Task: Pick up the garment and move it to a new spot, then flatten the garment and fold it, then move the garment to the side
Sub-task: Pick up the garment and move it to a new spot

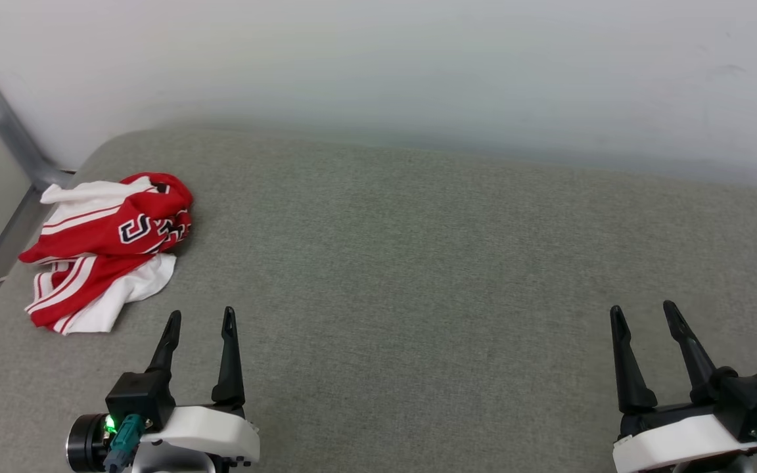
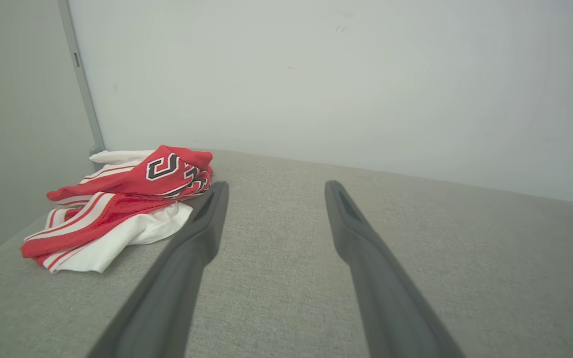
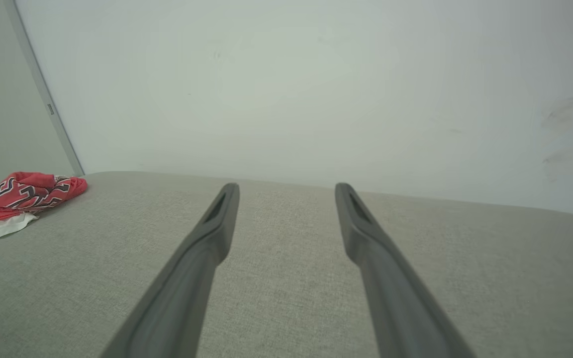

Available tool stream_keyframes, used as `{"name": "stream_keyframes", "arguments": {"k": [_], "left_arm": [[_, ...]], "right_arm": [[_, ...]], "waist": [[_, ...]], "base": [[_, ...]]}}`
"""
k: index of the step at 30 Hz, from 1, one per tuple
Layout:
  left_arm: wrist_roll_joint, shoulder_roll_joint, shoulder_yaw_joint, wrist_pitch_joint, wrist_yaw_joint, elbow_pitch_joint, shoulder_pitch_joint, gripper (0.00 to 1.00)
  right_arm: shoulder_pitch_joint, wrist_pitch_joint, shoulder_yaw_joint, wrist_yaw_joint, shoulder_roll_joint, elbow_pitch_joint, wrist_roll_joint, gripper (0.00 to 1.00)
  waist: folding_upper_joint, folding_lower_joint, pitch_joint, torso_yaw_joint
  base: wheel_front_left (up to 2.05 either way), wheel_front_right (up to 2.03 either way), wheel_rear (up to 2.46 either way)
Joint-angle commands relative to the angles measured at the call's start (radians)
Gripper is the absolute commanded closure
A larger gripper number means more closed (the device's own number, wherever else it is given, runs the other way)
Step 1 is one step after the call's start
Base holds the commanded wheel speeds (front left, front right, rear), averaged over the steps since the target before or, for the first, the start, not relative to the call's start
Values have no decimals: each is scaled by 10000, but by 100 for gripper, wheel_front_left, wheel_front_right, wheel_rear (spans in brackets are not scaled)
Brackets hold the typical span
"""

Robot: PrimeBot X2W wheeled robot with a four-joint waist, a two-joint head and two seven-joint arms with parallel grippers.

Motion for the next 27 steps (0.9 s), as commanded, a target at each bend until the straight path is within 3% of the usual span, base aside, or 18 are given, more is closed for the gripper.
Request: {"name": "stream_keyframes", "arguments": {"k": [1, 17, 27], "left_arm": [[21, -8, 36, -28, -1, -14, -129, 0], [-116, -10, 267, -28, 29, -20, -112, 0], [-121, -9, 360, -28, 94, 8, 1, 0]], "right_arm": [[50, -32, -16, -5, 16, -35, -75, 0], [9, -30, 132, -5, 15, -73, -140, 0], [84, -30, 167, -5, 17, -77, -163, 0]], "waist": [[0, 0, 45, 280], [0, 0, 92, 2282], [0, 0, 81, 3144]], "base": [[0, 0, 0], [0, 0, 0], [0, 0, 0]]}}
